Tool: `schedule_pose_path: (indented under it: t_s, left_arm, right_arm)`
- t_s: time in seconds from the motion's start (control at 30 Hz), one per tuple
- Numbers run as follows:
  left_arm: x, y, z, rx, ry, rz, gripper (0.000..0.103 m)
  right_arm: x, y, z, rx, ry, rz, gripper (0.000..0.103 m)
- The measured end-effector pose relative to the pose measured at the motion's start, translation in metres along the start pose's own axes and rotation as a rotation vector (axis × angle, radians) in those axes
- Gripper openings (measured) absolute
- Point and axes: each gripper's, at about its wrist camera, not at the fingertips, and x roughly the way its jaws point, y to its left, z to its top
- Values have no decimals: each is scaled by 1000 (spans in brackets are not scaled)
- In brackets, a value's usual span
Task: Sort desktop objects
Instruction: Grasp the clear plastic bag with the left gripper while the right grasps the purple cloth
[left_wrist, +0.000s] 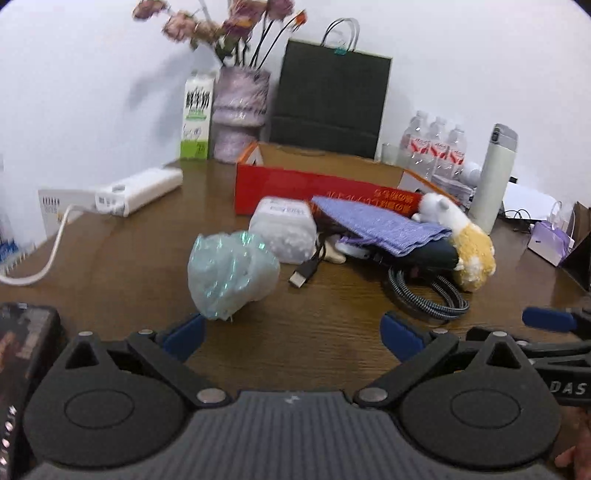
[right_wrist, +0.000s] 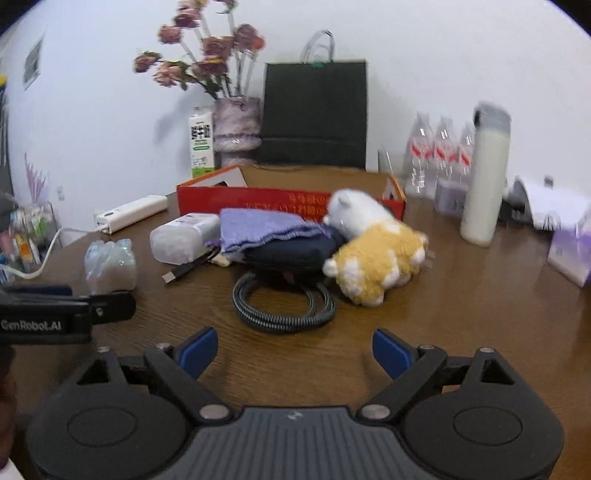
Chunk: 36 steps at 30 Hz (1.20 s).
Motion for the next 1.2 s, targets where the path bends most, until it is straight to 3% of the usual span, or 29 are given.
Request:
schedule_pose_path:
  t_s: [0.1, 0.2, 0.3, 0.43, 0.57, 0.63, 0.7, 0.77, 0.8, 0.83, 0.93, 1.0, 1.03, 1.1, 1.2]
  left_arm:
    - [6, 0, -4, -18, 58, -16, 103]
    - [5, 0, -6, -22, 55, -22, 103]
    - [-3, 2, -3, -16, -10, -21, 103]
    - [-4, 3, 14, 69, -105, 33, 103]
    - [22, 11, 34, 65, -50, 60, 103]
    - [33, 17, 39, 36, 1, 71, 103]
    - [38, 26, 39, -4, 1, 52, 92]
    - [43, 25, 39, 6, 1, 39, 72]
    - [45, 22, 39, 33, 8, 32, 65]
    - [48, 17, 40, 67, 17, 19, 51]
    - [50, 8, 41, 102, 14, -23, 48]
    - [46, 5, 42, 94, -6, -39, 47]
    - [43, 4, 42, 92, -18, -44, 47]
    - [38, 1, 42, 100, -32, -49, 47]
    - [30, -2, 42, 116, -36, -41, 47]
  right_arm:
    - [1, -9, 0, 58, -2, 18, 91]
    - [3, -12, 0, 82, 3, 7, 91]
    - [6, -12, 4, 69, 6, -1, 91]
    - [10, -16, 23, 13, -34, -68, 91]
    - [32, -27, 53, -24, -56, -167, 91]
    - [41, -31, 65, -1, -44, -164, 90]
    - [45, -29, 72, 30, -54, -74, 90]
    - [53, -18, 77, 8, -48, 33, 88]
    - [59, -10, 79, -29, -49, 50, 88]
    - [66, -1, 80, -76, -54, 31, 87]
    - [93, 11, 86, -128, -38, -24, 76]
    - [109, 6, 90, -54, 23, 27, 47]
    - [111, 5, 91, -19, 29, 32, 42]
    - [111, 9, 91, -30, 27, 31, 18]
    - [92, 16, 90, -28, -10, 41, 14]
